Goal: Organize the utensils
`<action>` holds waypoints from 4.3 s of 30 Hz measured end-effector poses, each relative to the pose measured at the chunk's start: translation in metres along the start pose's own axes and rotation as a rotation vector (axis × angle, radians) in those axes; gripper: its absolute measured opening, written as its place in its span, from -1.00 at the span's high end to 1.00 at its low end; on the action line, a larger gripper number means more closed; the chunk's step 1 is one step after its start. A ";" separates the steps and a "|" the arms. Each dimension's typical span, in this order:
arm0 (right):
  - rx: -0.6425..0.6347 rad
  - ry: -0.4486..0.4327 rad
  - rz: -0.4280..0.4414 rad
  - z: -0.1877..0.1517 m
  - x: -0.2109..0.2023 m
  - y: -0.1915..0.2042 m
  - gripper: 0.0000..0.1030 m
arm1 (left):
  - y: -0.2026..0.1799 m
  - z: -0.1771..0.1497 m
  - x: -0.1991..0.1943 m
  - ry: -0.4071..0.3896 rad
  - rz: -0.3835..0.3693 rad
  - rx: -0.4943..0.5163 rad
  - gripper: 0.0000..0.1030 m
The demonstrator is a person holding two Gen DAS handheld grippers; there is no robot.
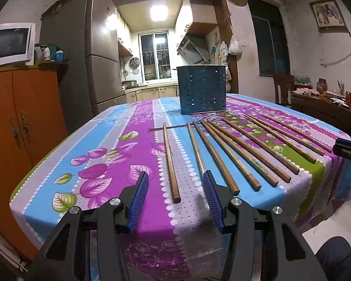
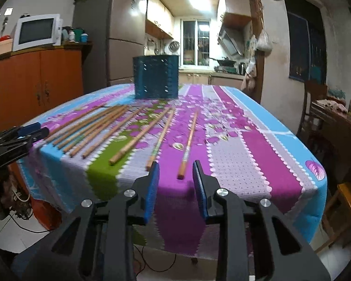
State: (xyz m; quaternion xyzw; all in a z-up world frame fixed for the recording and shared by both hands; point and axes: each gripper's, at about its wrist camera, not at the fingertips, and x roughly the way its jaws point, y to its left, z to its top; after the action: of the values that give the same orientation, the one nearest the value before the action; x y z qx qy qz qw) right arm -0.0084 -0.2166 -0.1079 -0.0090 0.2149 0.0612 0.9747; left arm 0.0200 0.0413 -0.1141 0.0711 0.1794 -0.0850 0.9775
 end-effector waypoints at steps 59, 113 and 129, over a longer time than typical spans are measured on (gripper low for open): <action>-0.092 -0.213 0.029 0.133 -0.035 0.008 0.90 | 0.001 0.133 -0.050 -0.254 -0.070 -0.001 0.87; -0.024 -0.156 0.207 0.442 0.094 -0.032 0.90 | 0.021 0.458 0.101 -0.245 -0.117 -0.048 0.87; -0.026 -0.067 0.237 0.424 0.162 -0.024 0.90 | 0.012 0.444 0.180 -0.147 -0.145 -0.041 0.87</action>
State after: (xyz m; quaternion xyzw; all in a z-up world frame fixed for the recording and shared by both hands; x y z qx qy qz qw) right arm 0.3176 -0.2032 0.2088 0.0056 0.1807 0.1790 0.9671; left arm 0.3384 -0.0473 0.2334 0.0316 0.1135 -0.1568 0.9806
